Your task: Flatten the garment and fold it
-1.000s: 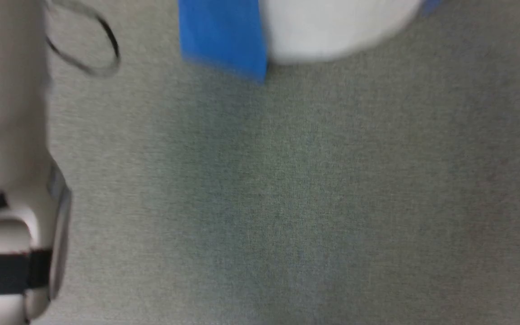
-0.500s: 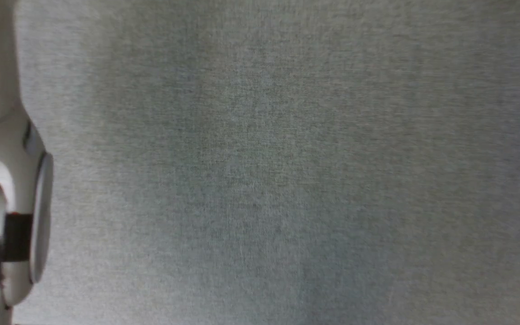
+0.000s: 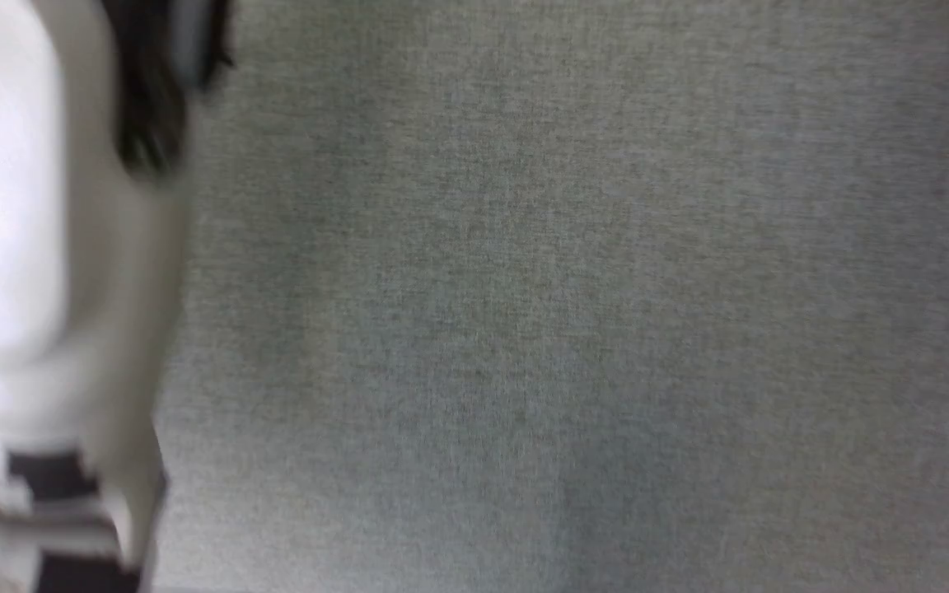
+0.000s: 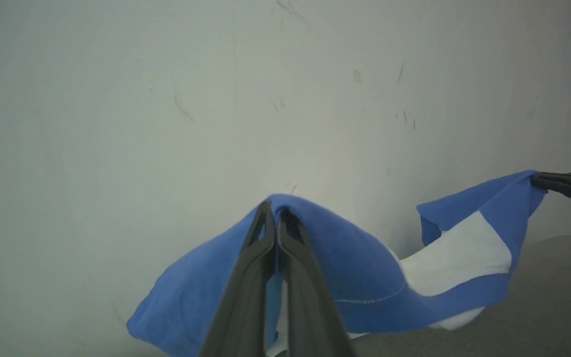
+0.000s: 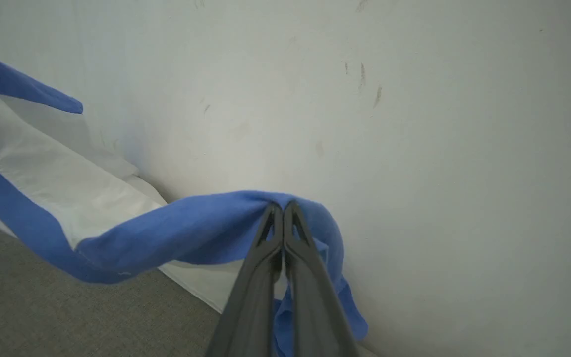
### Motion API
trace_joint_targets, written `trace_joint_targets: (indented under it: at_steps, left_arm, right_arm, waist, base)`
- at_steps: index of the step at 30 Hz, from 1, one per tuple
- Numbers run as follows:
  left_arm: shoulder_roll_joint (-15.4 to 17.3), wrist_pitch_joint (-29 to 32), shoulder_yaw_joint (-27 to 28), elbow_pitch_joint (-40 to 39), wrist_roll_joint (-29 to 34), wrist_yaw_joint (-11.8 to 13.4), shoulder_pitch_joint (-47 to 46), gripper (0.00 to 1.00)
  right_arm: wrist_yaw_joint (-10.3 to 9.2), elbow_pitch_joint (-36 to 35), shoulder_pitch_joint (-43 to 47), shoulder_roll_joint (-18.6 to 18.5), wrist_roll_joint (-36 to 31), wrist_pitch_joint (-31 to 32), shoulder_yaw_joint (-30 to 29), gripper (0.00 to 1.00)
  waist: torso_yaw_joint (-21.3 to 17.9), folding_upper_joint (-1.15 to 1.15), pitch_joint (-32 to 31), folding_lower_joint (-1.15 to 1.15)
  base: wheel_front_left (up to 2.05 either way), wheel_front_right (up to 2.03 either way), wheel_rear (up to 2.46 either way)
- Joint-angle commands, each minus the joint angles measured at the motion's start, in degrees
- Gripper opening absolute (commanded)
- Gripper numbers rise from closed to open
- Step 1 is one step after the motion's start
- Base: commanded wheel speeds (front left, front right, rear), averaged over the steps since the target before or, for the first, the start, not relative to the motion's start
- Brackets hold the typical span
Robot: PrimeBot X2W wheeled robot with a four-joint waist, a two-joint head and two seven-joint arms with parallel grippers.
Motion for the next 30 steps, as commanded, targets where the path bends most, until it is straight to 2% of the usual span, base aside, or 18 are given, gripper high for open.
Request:
trace_joint_targets:
  at_steps: [1,6,12,16,22,30]
  left_arm:
    - [0.3,0.7,-0.5,-3.1,-0.3,1.1,4.3,0.00]
    - [1.1,2.9,-3.2,-11.4,0.2,4.3,19.3,0.00]
    - [1.5,2.6,-5.2,-16.4,1.0,9.4,36.4,0.00]
    - [1.2,2.2,-5.7,-18.4,-1.2,11.7,46.6,0.00]
    - [1.8,4.1,-7.6,-18.1,-6.0,12.4,59.4,0.00]
    - [3.4,9.0,-10.9,-12.6,-12.1,10.2,69.1,0.00]
  right_arm:
    - [-0.05,-2.5,4.8,-0.4,0.7,-0.3,-1.6,0.00]
    - [-0.05,-9.7,21.4,1.4,1.2,-0.1,-8.3,0.00]
    - [-0.05,-16.1,39.6,6.6,-0.4,0.0,-15.7,0.00]
    - [-0.05,-18.8,50.1,10.5,-1.5,0.2,-18.8,0.00]
    - [-0.05,-20.1,63.3,16.3,-1.8,2.8,-20.7,0.00]
    - [-0.05,-16.6,76.0,18.3,-2.4,8.3,-20.0,0.00]
  waist:
    - [-0.2,0.00,-3.1,0.01]
    - [-0.1,0.00,-8.0,0.01]
    - [0.1,0.00,-14.1,0.01]
    - [-0.1,0.00,-18.5,0.01]
    - [-0.3,0.00,-24.4,0.01]
    - [-0.2,0.00,-29.1,0.01]
  base:
    - [0.00,0.00,0.00]
    - [0.00,0.00,0.00]
    - [0.00,0.00,0.00]
    - [0.00,0.00,0.00]
    - [0.00,0.00,0.00]
    - [0.00,0.00,0.00]
